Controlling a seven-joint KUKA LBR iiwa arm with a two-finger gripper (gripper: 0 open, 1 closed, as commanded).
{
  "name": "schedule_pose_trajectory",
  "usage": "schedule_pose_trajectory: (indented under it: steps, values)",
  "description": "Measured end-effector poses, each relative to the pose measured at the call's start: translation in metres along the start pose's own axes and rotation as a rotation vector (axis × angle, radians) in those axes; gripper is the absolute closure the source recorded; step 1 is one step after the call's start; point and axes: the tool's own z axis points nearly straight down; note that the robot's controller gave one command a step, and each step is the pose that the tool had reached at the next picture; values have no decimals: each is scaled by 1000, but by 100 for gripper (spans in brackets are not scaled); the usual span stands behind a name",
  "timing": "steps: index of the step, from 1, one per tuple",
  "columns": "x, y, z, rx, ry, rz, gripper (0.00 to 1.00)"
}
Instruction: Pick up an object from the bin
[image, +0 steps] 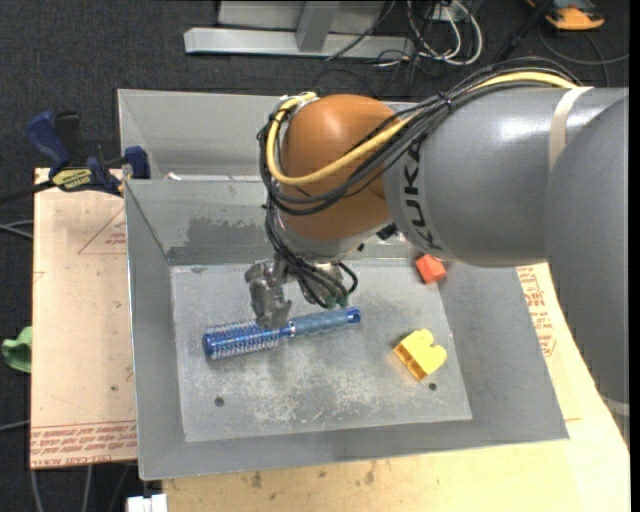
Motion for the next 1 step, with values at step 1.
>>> schedule_pose_trajectory:
  steps: [1]
  values:
    - [2, 0, 5, 0, 9, 1, 0]
